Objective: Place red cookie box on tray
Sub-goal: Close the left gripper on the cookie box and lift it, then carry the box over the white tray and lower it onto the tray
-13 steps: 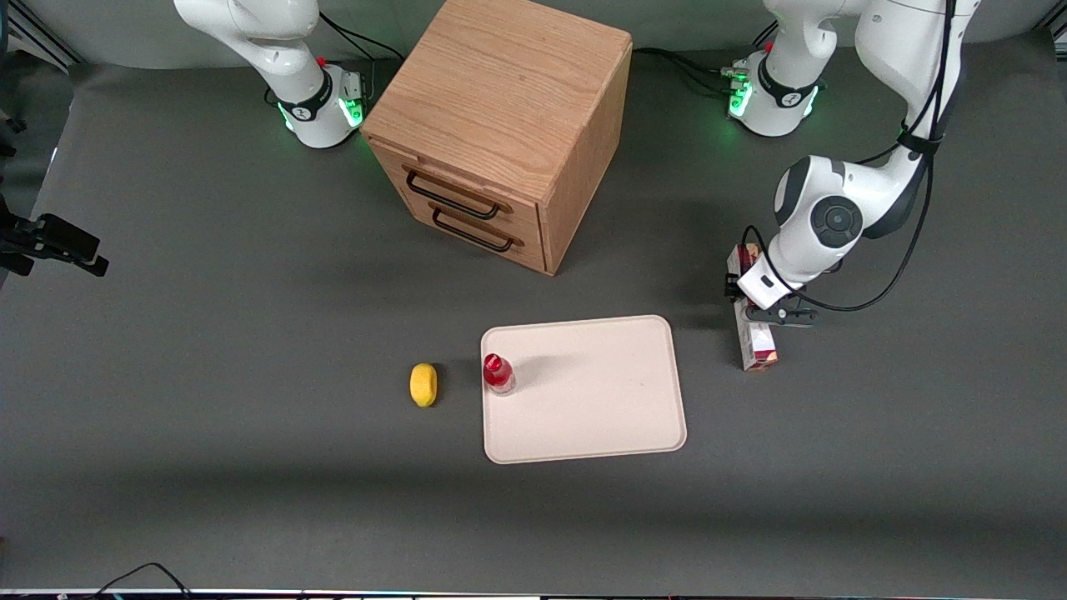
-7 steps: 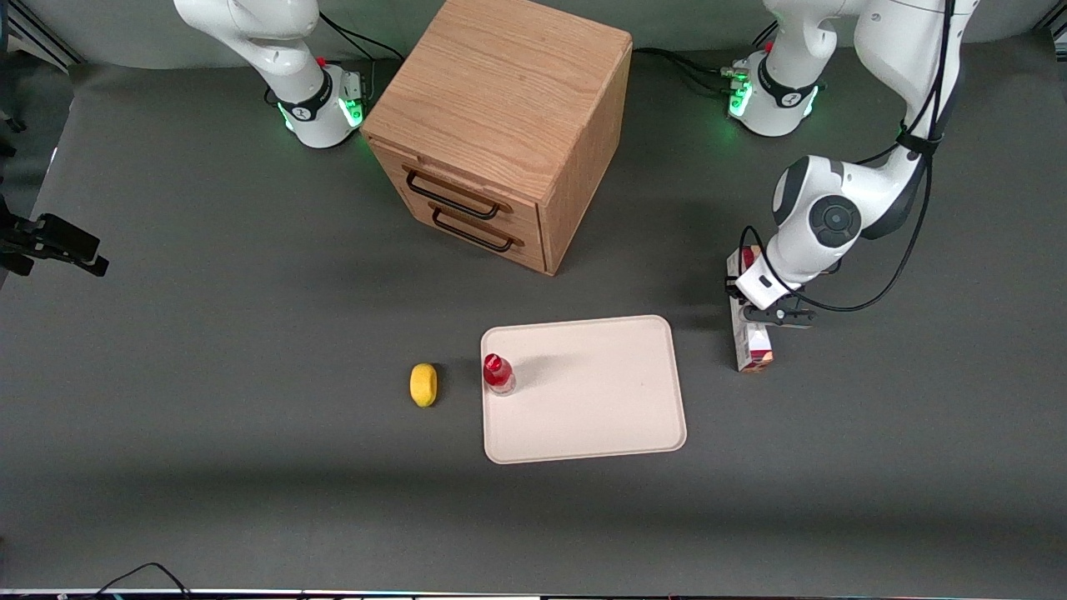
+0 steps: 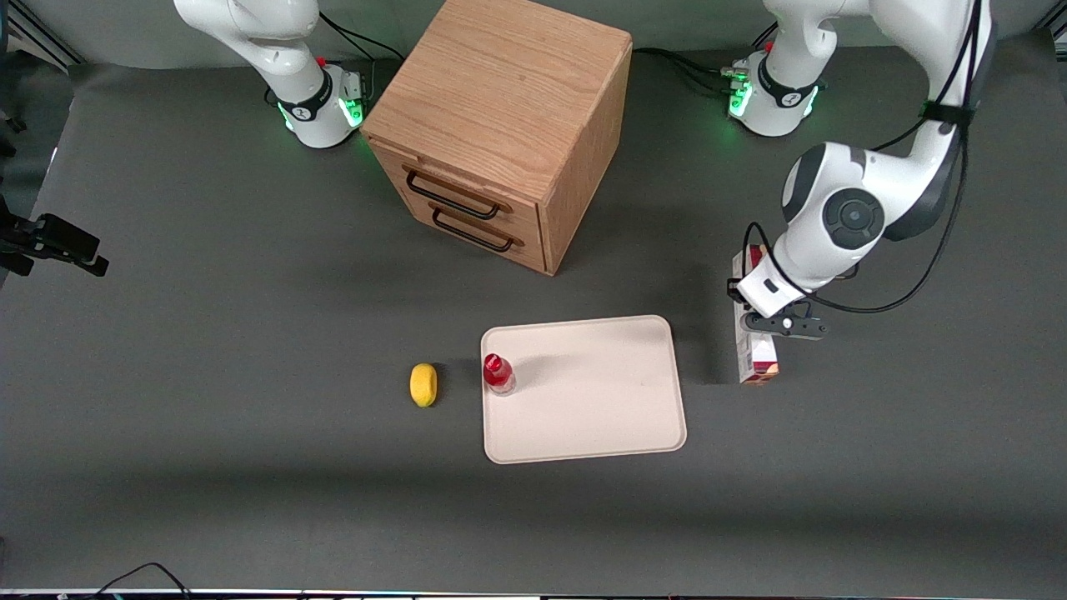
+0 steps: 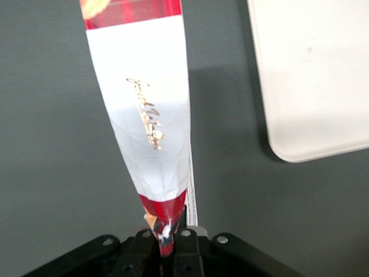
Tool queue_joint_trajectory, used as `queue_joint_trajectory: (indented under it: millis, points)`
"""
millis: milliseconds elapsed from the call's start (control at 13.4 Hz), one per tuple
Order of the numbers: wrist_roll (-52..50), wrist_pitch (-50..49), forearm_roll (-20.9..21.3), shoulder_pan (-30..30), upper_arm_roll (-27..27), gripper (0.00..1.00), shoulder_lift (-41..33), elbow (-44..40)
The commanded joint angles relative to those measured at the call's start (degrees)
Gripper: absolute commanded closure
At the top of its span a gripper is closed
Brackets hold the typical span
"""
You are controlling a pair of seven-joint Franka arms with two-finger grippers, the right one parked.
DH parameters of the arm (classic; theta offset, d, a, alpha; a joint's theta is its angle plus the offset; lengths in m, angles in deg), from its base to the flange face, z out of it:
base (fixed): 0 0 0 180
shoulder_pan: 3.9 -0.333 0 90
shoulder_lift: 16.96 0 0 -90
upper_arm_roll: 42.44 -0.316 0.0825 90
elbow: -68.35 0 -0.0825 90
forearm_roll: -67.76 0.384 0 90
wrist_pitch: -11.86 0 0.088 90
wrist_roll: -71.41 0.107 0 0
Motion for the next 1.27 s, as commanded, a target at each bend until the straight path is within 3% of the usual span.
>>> queue_joint_trajectory:
  millis: [0, 150, 449, 673, 898, 1197]
  points:
    - [-1.09, -14.57, -0.13, 0.28, 0.81, 1.0, -2.41, -10.87]
    - [-1.53, -19.87, -1.36, 0.28, 1.51, 1.0, -2.41, -16.34]
    - [-2.4, -19.8, -2.59, 0.37, 1.69, 1.0, -1.54, -18.63]
    - [-11.52, -19.89, -2.07, 0.28, 6.42, 1.0, 3.72, -25.03]
    - [-17.69, -19.71, 0.64, 0.46, 9.69, 1.0, 11.54, -32.51]
    - [-20.43, -11.9, 6.19, 1.16, 10.83, 1.0, 19.27, -33.32]
